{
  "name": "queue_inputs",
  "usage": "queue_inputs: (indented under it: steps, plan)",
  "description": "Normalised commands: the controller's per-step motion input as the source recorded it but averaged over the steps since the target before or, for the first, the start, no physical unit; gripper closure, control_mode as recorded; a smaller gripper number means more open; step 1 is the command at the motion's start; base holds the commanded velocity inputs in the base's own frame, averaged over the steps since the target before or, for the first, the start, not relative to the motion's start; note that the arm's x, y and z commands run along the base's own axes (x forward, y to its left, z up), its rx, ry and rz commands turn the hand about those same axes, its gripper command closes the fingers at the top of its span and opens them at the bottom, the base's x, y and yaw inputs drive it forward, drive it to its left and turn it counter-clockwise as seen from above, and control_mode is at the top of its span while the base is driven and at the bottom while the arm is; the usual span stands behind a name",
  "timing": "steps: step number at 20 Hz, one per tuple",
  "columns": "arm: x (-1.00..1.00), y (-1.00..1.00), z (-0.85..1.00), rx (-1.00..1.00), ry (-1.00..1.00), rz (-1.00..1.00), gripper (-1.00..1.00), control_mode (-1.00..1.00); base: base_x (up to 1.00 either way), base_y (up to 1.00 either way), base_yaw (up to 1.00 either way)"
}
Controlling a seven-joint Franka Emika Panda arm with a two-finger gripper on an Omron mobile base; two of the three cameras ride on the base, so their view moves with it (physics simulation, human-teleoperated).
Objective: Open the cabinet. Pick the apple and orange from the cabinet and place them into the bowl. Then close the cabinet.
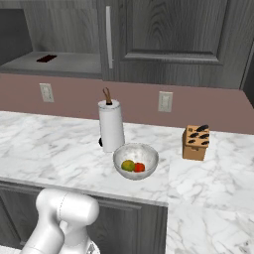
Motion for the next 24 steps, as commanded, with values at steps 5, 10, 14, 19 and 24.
queue_inputs:
  steps: [5, 10, 14, 19, 24]
  plan:
    - [0.45, 0.17, -0.06, 0.0, 0.0, -0.04, -1.0, -1.0, 0.0, 0.0, 0.0]
    - [0.42, 0.29, -0.29, 0.0, 0.0, -0.04, -1.0, -1.0, 0.0, 0.0, 0.0]
    - [0.42, 0.34, -0.32, 0.0, 0.0, -0.03, -1.0, -1.0, 0.0, 0.0, 0.0]
    - [0.42, 0.3, -0.2, 0.0, 0.0, -0.03, -1.0, -1.0, 0.0, 0.0, 0.0]
    - [0.38, 0.22, -0.04, 0.0, 0.0, -0.04, -1.0, -1.0, 0.0, 0.0, 0.0]
